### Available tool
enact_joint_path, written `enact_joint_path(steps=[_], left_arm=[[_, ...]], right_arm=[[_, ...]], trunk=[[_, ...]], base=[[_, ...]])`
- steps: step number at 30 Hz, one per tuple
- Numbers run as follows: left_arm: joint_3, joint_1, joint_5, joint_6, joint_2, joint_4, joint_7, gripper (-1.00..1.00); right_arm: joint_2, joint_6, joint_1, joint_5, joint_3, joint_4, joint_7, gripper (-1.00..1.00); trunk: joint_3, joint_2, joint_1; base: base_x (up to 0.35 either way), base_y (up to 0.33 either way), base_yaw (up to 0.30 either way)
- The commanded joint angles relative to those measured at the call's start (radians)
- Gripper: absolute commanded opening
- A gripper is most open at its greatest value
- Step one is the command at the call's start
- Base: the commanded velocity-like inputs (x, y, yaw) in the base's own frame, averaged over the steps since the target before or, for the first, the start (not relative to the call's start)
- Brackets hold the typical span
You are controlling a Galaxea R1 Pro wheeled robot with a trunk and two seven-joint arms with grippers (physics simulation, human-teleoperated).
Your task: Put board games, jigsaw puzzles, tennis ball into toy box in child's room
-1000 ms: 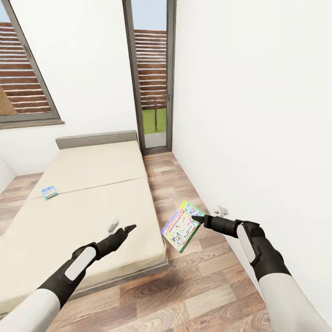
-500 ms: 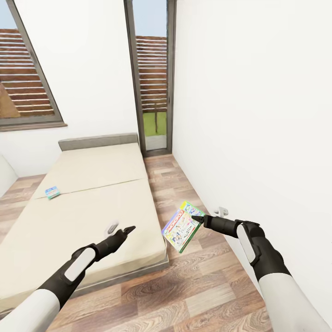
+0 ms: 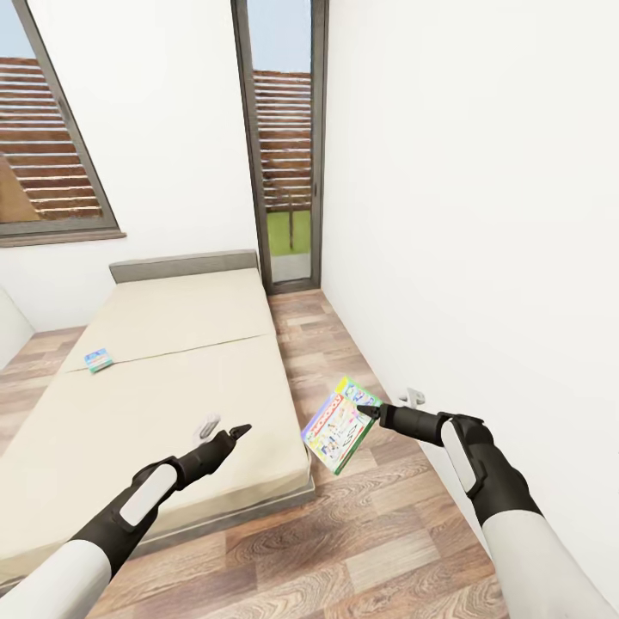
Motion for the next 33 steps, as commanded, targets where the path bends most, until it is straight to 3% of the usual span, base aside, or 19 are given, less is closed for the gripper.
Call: enact_joint_path(steps=[1, 22, 33], left_arm=[[-0.004, -0.001, 0.007, 0.002, 0.001, 0.0, -0.001, 1.0], [-0.005, -0.001, 0.007, 0.002, 0.0, 0.002, 0.0, 1.0], [-0.007, -0.001, 0.007, 0.002, 0.0, 0.001, 0.001, 1.0]], right_arm=[[0.0, 0.006, 0.0, -0.004, -0.002, 0.001, 0.003, -1.0], [0.001, 0.006, 0.002, -0.006, -0.002, 0.009, 0.002, -1.0], [0.001, 0.005, 0.002, -0.005, -0.002, 0.008, 0.001, -1.0]], trunk=[[-0.002, -0.002, 0.001], [0.005, -0.002, 0.001], [0.017, -0.002, 0.001]], base=[[-0.002, 0.0, 0.0], [0.0, 0.0, 0.002], [0.0, 0.0, 0.143]])
